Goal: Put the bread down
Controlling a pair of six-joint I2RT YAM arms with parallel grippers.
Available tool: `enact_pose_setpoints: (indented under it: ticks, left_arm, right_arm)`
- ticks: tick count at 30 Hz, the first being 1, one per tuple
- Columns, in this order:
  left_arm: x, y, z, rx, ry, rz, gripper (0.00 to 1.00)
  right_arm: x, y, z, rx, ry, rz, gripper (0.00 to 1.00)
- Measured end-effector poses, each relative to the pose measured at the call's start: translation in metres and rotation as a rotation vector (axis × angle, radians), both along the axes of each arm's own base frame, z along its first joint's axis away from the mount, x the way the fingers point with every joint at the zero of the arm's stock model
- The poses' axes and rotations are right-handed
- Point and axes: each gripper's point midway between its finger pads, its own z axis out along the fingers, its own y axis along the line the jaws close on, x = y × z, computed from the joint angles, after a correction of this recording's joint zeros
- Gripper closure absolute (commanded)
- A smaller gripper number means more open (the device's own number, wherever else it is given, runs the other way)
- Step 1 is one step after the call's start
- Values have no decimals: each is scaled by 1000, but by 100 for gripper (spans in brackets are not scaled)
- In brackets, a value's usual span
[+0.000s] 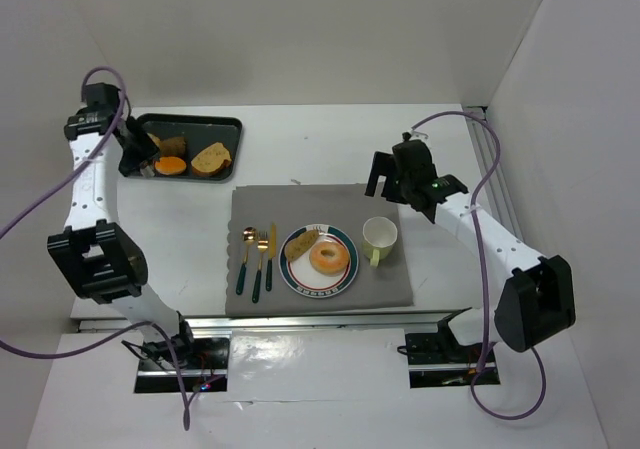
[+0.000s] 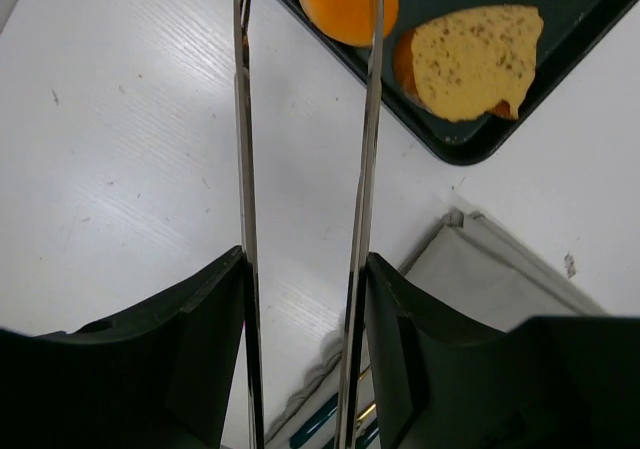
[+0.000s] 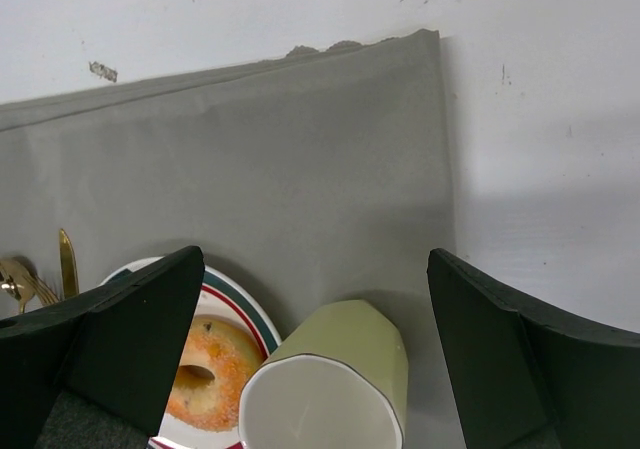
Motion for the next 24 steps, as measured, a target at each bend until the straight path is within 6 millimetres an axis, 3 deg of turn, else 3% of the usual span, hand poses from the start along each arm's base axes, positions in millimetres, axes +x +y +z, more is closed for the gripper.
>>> enact_pose_setpoints:
  ticks: [6,14,18,24]
  left_arm:
    - [12,42,-19,-137,-13,45,42]
    - [52,62,-45,-209,-21,36,42]
    - [56,66,-63,-218,11,48,42]
    - [59,75,-64,-207,-4,63,42]
  right_arm:
    - [0,3,-14,-6,36,11,0]
    - [-5,5,-45,-23,118,25,0]
    - [-5,5,-50,-26,132,28,0]
    - [-5,5,-52,-28,136,27,0]
